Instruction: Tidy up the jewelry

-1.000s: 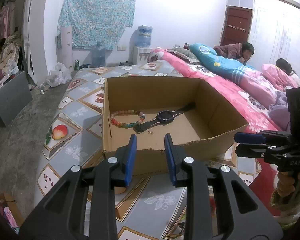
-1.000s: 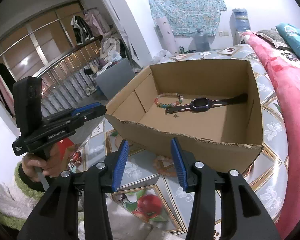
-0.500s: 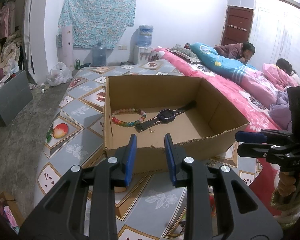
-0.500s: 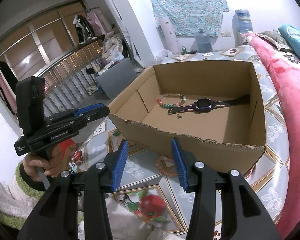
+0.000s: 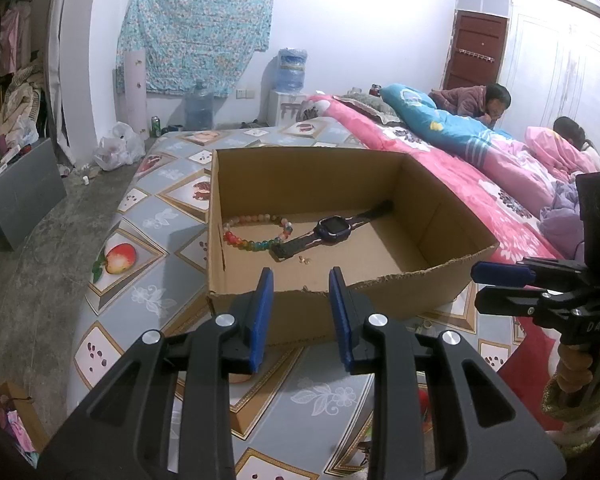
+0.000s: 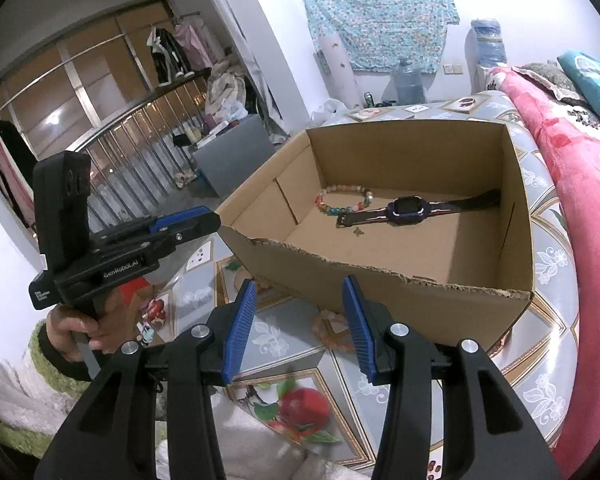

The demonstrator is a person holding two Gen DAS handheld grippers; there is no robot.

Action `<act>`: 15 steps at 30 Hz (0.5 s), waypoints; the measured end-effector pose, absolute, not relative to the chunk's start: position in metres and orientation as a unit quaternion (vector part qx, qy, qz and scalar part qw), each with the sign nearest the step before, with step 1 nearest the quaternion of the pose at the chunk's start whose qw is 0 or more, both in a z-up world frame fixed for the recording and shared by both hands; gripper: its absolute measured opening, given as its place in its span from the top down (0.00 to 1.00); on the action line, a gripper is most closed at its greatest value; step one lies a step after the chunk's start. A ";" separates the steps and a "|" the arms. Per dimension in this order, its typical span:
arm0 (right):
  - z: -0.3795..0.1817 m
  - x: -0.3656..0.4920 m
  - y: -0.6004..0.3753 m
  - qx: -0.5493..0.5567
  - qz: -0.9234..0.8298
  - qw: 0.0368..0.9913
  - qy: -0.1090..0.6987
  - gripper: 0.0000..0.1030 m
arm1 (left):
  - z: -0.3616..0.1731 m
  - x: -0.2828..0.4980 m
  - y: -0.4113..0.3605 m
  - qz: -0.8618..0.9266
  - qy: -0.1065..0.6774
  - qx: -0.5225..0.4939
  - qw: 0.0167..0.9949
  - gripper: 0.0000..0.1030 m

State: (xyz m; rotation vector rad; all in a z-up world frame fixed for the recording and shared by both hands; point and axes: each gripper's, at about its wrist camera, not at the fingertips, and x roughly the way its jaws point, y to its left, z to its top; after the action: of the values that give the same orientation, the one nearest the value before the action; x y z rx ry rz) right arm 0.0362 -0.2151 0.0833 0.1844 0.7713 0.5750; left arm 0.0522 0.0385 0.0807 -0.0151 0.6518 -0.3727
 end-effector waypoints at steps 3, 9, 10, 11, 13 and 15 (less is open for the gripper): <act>0.083 0.035 -0.215 0.089 0.276 0.882 0.371 0.57 | 0.078 0.051 0.039 -0.182 0.320 -0.008 0.930 0.74; 0.081 0.034 -0.216 0.091 0.276 0.880 0.375 0.55 | 0.075 0.049 0.039 -0.181 0.321 -0.007 0.929 0.74; 0.080 0.034 -0.216 0.093 0.275 0.881 0.375 0.48 | 0.075 0.050 0.039 -0.182 0.321 -0.007 0.929 0.74; 0.079 0.033 -0.217 0.093 0.274 0.880 0.375 0.44 | 0.076 0.051 0.038 -0.181 0.321 -0.007 0.929 0.74; 0.078 0.032 -0.218 0.093 0.275 0.881 0.375 0.42 | 0.073 0.049 0.037 -0.181 0.322 -0.005 0.929 0.74; 0.077 0.032 -0.218 0.094 0.274 0.880 0.377 0.41 | 0.071 0.046 0.037 -0.181 0.323 -0.003 0.929 0.74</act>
State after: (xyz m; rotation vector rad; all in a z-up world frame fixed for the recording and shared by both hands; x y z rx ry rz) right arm 0.0319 -0.2185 0.0771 0.1960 0.7848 0.5714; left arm 0.0461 0.0366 0.0707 -0.0065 0.6610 -0.3709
